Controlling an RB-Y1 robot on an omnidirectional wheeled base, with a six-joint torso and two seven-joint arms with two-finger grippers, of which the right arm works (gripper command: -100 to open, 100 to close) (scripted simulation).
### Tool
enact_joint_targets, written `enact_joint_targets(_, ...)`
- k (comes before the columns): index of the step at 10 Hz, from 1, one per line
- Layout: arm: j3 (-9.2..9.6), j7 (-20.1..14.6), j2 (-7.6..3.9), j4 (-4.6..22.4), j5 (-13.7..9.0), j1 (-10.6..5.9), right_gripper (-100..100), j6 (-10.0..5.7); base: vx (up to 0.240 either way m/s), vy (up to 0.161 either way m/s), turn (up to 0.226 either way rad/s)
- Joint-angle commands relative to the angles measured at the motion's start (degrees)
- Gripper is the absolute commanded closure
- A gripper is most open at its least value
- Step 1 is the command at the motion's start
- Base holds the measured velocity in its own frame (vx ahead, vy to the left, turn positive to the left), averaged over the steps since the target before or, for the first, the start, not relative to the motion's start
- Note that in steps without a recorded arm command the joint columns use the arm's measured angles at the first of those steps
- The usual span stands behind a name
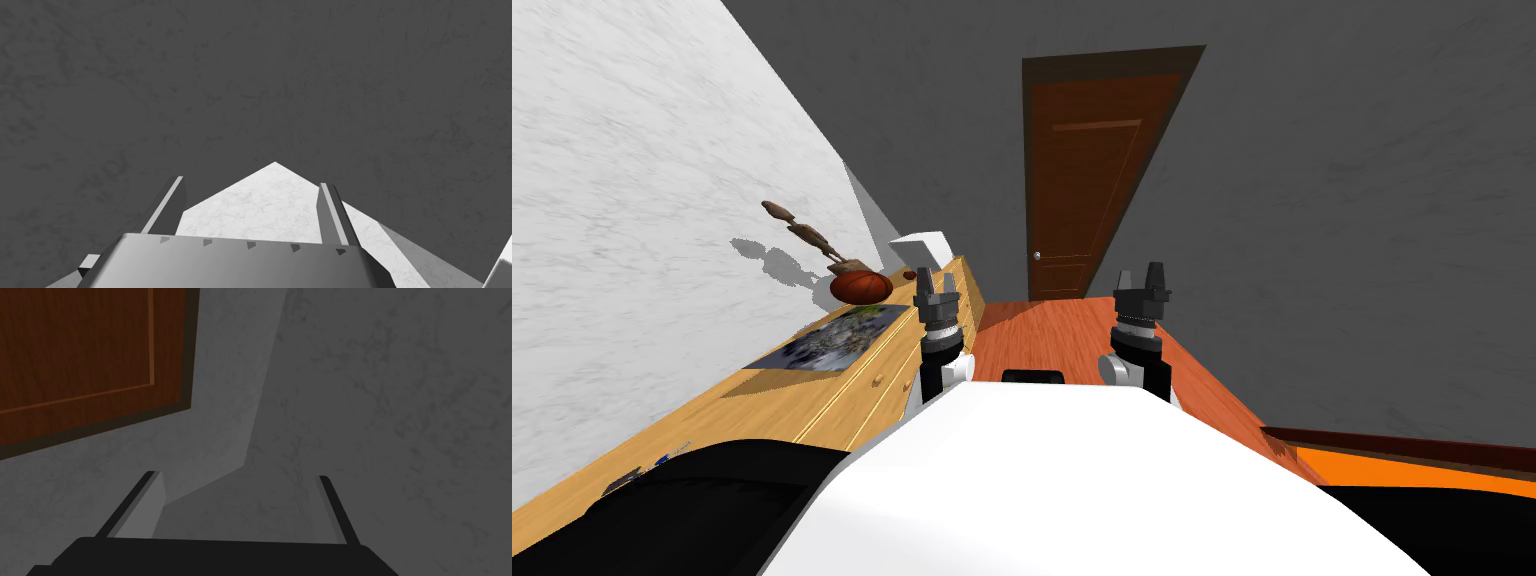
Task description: Pull the door open
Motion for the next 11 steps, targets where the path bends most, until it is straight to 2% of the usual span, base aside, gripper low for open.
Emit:
enact_joint_targets(1, -0.16, 0.92, -0.5, 1.4, 0.63, -0.37, -100, -0.37, 0.114, 0.056, -0.104)
enact_joint_targets(3, -0.37, 2.16, -1.06, 3.28, 1.46, -0.87, -100, -0.86, 0.19, 0.032, 0.017)
enact_joint_targets(7, -1.03, 6.0, -2.49, 9.13, 4.06, -2.42, -100, -2.39, 0.197, 0.066, -0.04)
enact_joint_targets(9, -1.23, 7.13, -2.82, 10.84, 4.83, -2.87, -100, -2.84, 0.134, 0.049, -0.026)
enact_joint_targets(11, -1.63, 9.45, -3.47, 14.37, 6.39, -3.8, -100, -3.76, 0.157, 0.036, -0.041)
